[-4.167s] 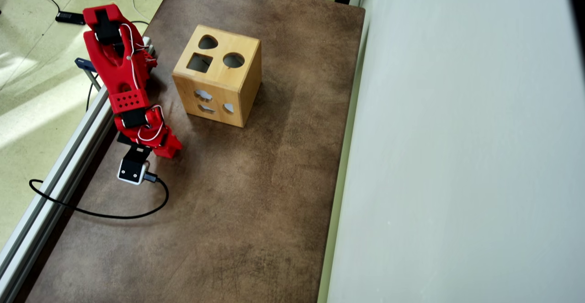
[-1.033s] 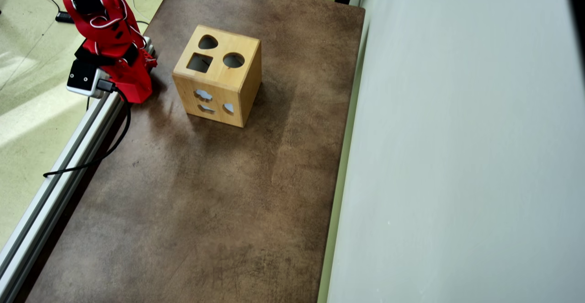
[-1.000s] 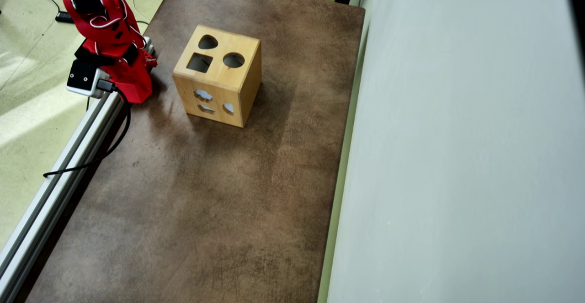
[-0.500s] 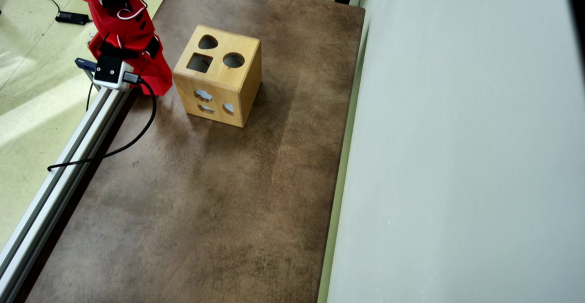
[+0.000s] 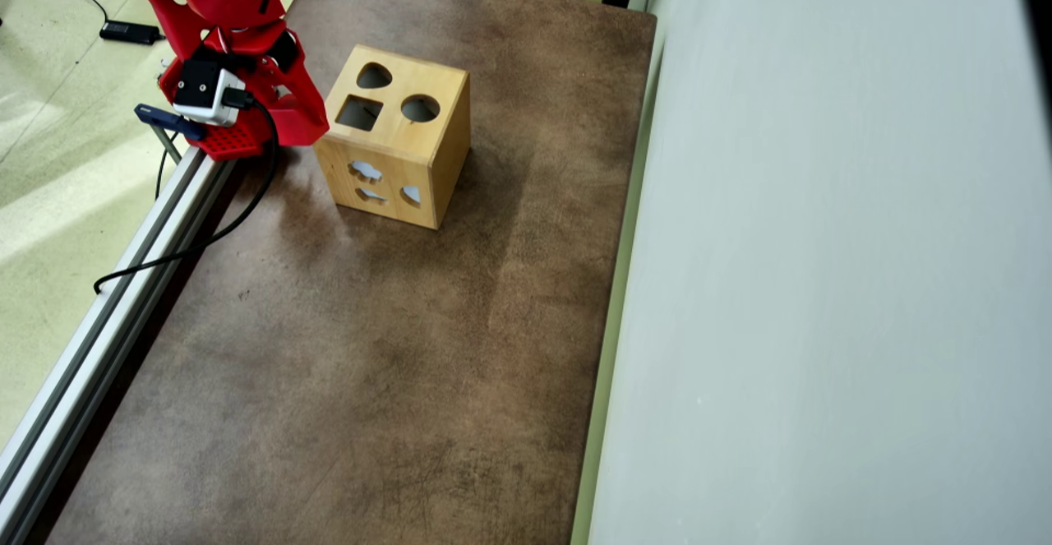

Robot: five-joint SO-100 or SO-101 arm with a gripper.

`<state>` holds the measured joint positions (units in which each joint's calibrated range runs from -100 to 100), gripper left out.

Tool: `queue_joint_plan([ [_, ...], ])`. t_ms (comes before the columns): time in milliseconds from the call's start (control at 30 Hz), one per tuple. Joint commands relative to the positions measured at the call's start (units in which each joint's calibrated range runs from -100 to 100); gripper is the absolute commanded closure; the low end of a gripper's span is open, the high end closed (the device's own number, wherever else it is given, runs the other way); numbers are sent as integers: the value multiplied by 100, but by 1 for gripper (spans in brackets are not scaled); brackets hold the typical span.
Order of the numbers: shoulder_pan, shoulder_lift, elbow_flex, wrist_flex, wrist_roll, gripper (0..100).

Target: Pick and place the red cube on the square hole

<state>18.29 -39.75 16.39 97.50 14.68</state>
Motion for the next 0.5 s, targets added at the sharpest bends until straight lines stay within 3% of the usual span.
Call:
queue_joint_plan([
  [0,-321,-166,-154,57,-156,82],
  [467,-1086,-64,-136,57,-889,82],
])
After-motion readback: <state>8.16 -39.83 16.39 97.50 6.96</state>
